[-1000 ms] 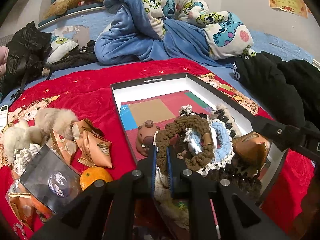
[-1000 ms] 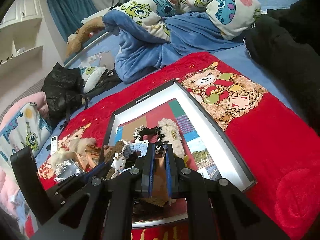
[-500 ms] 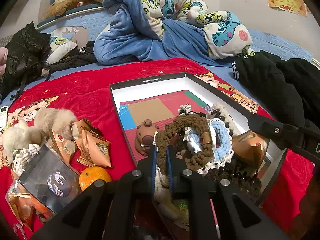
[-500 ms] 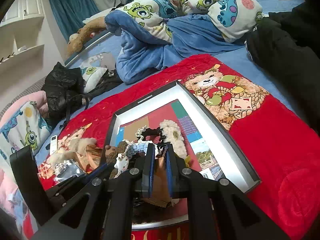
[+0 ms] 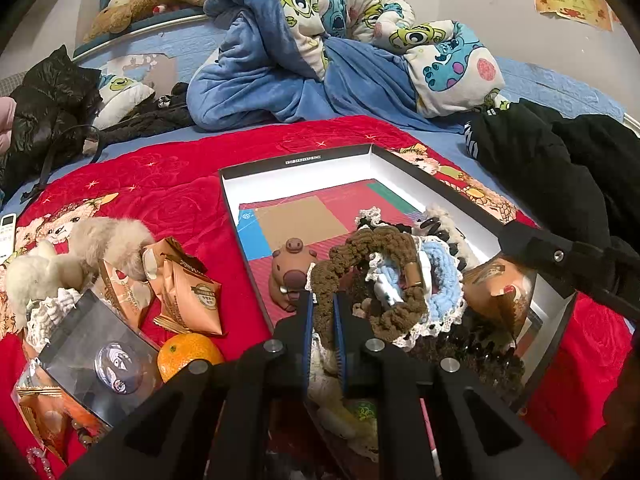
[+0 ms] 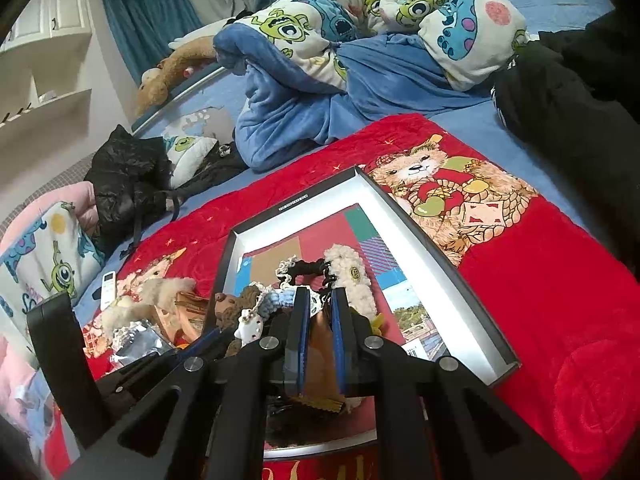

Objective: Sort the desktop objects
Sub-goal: 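Lower brown scrunchie into box and open left gripper while right gripper releases tan packet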

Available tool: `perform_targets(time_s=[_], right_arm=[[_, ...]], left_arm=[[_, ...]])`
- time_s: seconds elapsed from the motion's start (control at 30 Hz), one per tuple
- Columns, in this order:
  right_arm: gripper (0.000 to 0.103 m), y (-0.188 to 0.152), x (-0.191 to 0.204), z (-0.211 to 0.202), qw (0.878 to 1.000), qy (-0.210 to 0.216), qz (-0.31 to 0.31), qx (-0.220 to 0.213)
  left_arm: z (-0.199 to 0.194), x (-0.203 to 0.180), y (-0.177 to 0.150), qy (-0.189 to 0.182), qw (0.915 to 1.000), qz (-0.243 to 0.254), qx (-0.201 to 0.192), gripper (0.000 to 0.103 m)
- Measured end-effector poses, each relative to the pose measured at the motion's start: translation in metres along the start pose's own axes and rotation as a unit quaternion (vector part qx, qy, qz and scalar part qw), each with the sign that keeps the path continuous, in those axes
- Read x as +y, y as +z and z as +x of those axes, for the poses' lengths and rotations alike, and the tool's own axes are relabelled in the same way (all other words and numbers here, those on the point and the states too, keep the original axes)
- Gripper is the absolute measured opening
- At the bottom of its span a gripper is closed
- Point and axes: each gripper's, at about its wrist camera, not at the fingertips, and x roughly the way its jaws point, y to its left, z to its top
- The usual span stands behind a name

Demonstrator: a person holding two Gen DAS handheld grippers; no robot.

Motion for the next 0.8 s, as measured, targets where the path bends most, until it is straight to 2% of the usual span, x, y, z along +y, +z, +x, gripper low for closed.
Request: perform_targets(time_s=[0.73, 0.77, 0.8], right_arm=[[0.015, -0.0036, 0.0060, -0.0001, 1.000, -0.013, -0.018, -0.008], [0.017, -0.0037, 0.0062, 0.0001, 1.000, -0.015, -0.019, -0.008], [0.024, -0.0039, 0.0062, 0.0002, 1.000, -0.016, -0.018, -0.008]], left_arm=[[0.0020, -0.0013, -0.0017, 0.005, 1.0000, 0.006, -0.001, 0.012], [0.0019, -0.0008, -0.0017, 0.005, 1.0000, 0.007, -0.001, 0.013], [0.0021, 0.0009, -0.0016, 0.004, 1.0000, 0.007, -0.001, 0.013]])
